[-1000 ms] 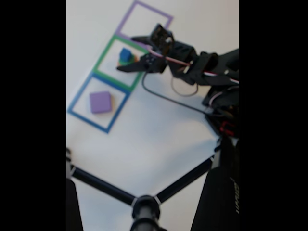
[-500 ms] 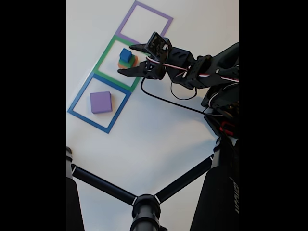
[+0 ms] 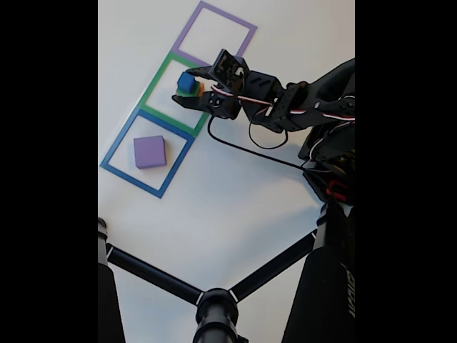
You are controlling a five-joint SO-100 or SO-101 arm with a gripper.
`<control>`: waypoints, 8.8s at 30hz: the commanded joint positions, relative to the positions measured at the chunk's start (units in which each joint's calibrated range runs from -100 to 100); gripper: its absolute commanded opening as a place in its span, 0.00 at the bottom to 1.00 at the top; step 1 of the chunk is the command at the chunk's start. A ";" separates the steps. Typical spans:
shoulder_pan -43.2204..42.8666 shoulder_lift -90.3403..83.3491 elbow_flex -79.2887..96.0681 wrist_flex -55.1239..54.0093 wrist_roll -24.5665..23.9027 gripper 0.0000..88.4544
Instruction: Tower of hanoi
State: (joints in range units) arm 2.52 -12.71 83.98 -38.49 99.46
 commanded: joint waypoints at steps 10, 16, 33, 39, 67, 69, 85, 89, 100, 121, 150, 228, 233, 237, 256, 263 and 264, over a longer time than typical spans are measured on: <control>-1.27 -0.25 -1.52 -1.26 0.54 0.04; -1.27 -1.14 -1.98 -0.86 0.54 0.03; -3.09 -32.15 -21.34 53.55 0.54 0.02; -2.90 -40.22 -36.25 82.78 0.54 0.01; -25.24 -44.26 -81.16 131.12 -5.72 0.00; -26.58 -44.26 -81.88 131.77 -6.22 0.00; -31.18 -44.18 -59.43 114.36 -2.84 0.01; -30.13 -43.94 -43.25 97.36 0.54 0.01; -29.27 -30.21 -14.88 47.64 0.54 0.00; -29.55 10.00 -11.79 -3.29 0.54 0.00; -31.18 25.75 -16.61 -13.57 0.54 0.15; 11.48 -58.95 -32.88 104.57 0.54 0.30; 11.10 -58.55 -17.16 83.92 0.54 0.35; 10.81 -55.89 -5.07 64.73 0.54 0.40; 6.40 -16.40 11.57 1.16 0.54 0.41; 5.35 -4.61 11.12 -10.58 0.54 0.40; 5.35 -3.32 10.75 -11.47 0.54 0.40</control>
State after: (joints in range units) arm 8.84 -20.05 95.75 -44.70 99.46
